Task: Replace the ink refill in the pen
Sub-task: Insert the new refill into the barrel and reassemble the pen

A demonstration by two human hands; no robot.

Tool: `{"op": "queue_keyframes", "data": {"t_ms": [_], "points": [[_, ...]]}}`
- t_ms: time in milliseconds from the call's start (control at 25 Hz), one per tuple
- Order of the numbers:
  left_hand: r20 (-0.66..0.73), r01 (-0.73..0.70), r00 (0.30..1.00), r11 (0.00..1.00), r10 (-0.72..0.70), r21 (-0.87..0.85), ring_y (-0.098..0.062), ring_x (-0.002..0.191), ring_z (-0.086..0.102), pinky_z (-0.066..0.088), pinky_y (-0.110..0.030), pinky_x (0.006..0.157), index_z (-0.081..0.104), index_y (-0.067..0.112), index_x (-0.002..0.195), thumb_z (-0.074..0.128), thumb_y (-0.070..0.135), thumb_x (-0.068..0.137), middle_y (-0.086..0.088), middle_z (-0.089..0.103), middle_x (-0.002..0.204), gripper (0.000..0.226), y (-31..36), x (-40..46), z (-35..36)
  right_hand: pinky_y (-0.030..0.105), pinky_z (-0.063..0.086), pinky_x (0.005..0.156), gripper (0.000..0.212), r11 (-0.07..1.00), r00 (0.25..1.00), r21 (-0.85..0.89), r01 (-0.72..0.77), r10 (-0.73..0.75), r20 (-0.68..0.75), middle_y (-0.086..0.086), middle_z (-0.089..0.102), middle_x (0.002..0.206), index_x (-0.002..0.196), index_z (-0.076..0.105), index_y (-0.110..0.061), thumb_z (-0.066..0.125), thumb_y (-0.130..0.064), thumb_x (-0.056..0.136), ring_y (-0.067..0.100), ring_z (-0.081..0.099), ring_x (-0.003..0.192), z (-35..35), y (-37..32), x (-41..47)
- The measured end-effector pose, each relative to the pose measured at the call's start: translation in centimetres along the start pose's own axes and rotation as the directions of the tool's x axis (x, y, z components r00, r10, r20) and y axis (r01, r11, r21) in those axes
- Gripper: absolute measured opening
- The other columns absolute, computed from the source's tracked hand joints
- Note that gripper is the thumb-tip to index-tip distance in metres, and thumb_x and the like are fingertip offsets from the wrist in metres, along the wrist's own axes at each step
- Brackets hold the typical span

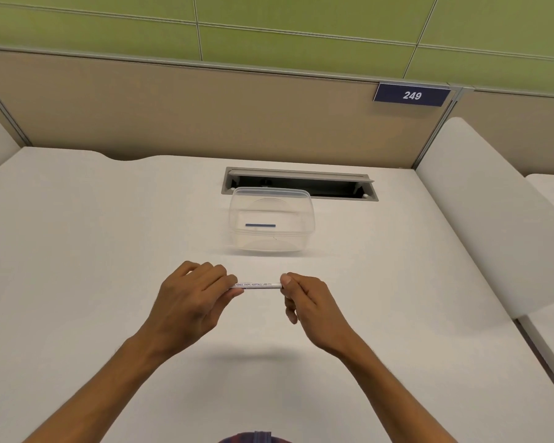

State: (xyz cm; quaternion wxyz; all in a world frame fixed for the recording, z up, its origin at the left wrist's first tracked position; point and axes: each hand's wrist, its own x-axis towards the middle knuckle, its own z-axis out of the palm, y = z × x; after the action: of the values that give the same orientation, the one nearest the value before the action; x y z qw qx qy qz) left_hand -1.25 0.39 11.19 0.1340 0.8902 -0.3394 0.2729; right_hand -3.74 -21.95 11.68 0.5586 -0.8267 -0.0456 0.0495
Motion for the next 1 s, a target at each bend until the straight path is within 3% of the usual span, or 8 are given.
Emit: {"op": "queue_keyframes", "data": {"t_ms": [80, 120, 200, 280, 480, 760, 920, 1000], "points": [[-0.003, -0.015, 1.000, 0.999, 0.015, 0.033, -0.024, 0.058, 0.049, 0.036, -0.030, 0.060, 0.067, 0.010, 0.084, 0.055, 0.025, 0.095, -0.001, 0.058, 0.069, 0.023, 0.2, -0.1, 0.3, 0.028, 0.036, 0.052, 0.045, 0.993, 0.997, 0.093, -0.074, 0.071, 0.033, -0.010, 0.033, 0.053, 0.060, 0.037, -0.020, 0.038, -0.021, 0.105, 0.015, 0.034, 0.051, -0.2, 0.0, 0.1], [0.007, 0.000, 1.000, 1.000, 0.000, 0.010, -0.023, 0.058, 0.049, 0.035, -0.029, 0.059, 0.067, 0.010, 0.084, 0.055, 0.026, 0.095, 0.000, 0.058, 0.070, 0.023, 0.2, -0.1, 0.4, 0.030, 0.037, 0.052, 0.044, 0.996, 0.998, 0.058, -0.064, 0.063, 0.013, -0.009, 0.035, 0.053, 0.061, 0.038, -0.020, 0.039, -0.025, 0.104, 0.017, 0.037, 0.050, -0.2, 0.1, 0.0], [0.044, 0.061, 0.997, 0.996, -0.058, -0.071, -0.020, 0.059, 0.047, 0.034, -0.028, 0.058, 0.067, 0.012, 0.085, 0.052, 0.030, 0.094, 0.002, 0.059, 0.072, 0.025, 0.3, -0.1, 0.4, 0.037, 0.040, 0.055, 0.039, 0.980, 0.997, -0.198, 0.037, -0.049, -0.059, -0.004, 0.041, 0.054, 0.067, 0.040, -0.022, 0.035, -0.042, 0.100, 0.022, 0.044, 0.052, 0.0, 0.2, -0.4], [0.089, 0.141, 0.988, 0.975, -0.127, -0.172, -0.016, 0.059, 0.043, 0.035, -0.028, 0.056, 0.066, 0.016, 0.085, 0.048, 0.036, 0.095, 0.009, 0.055, 0.072, 0.029, 0.1, -0.3, 0.3, 0.034, 0.038, 0.055, 0.034, 0.886, 0.976, -0.440, 0.148, -0.202, -0.078, -0.004, 0.042, 0.058, 0.075, 0.041, -0.024, 0.030, -0.046, 0.098, 0.020, 0.041, 0.055, 0.0, 0.3, -0.7], [0.207, 0.280, 0.954, 0.897, -0.219, -0.341, -0.010, 0.058, 0.043, 0.037, -0.022, 0.055, 0.056, 0.030, 0.086, 0.036, 0.052, 0.097, 0.027, 0.042, 0.071, 0.032, -0.3, -1.0, 0.1, 0.036, 0.041, 0.051, 0.032, 0.764, 0.927, -0.575, 0.294, -0.375, -0.024, -0.009, 0.045, 0.068, 0.083, 0.049, -0.019, 0.029, -0.036, 0.101, 0.016, 0.038, 0.057, -0.1, 0.3, -0.6], [0.093, 0.220, 0.976, 0.893, -0.199, -0.392, -0.011, 0.058, 0.042, 0.038, -0.029, 0.053, 0.061, 0.025, 0.088, 0.050, 0.037, 0.095, 0.017, 0.042, 0.070, 0.018, 0.4, -0.5, 0.1, 0.045, 0.038, 0.055, 0.037, 0.928, 0.976, -0.323, 0.186, -0.212, -0.046, 0.010, 0.050, 0.056, 0.073, 0.036, -0.019, 0.027, -0.042, 0.100, 0.029, 0.042, 0.054, 0.0, -0.1, -0.3], [-0.004, 0.044, 0.999, 0.997, -0.044, -0.064, -0.020, 0.055, 0.039, 0.031, -0.029, 0.048, 0.068, 0.012, 0.086, 0.056, 0.026, 0.094, 0.002, 0.055, 0.067, 0.020, 0.5, -0.5, 0.2, 0.029, 0.034, 0.052, 0.042, 0.998, 0.998, -0.014, -0.059, 0.060, 0.015, -0.006, 0.038, 0.048, 0.063, 0.038, -0.017, 0.038, -0.023, 0.105, 0.017, 0.040, 0.048, -0.2, -0.2, 0.2], [-0.013, 0.040, 0.999, 0.999, -0.041, -0.013, -0.022, 0.053, 0.042, 0.030, -0.030, 0.048, 0.069, 0.011, 0.085, 0.058, 0.025, 0.093, 0.000, 0.056, 0.067, 0.019, 0.7, -0.5, 0.4, 0.029, 0.033, 0.053, 0.045, 0.986, 0.989, 0.080, -0.149, 0.147, 0.035, -0.010, 0.036, 0.047, 0.058, 0.039, -0.020, 0.040, -0.019, 0.103, 0.016, 0.040, 0.046, -0.3, -0.2, 0.4]]}}
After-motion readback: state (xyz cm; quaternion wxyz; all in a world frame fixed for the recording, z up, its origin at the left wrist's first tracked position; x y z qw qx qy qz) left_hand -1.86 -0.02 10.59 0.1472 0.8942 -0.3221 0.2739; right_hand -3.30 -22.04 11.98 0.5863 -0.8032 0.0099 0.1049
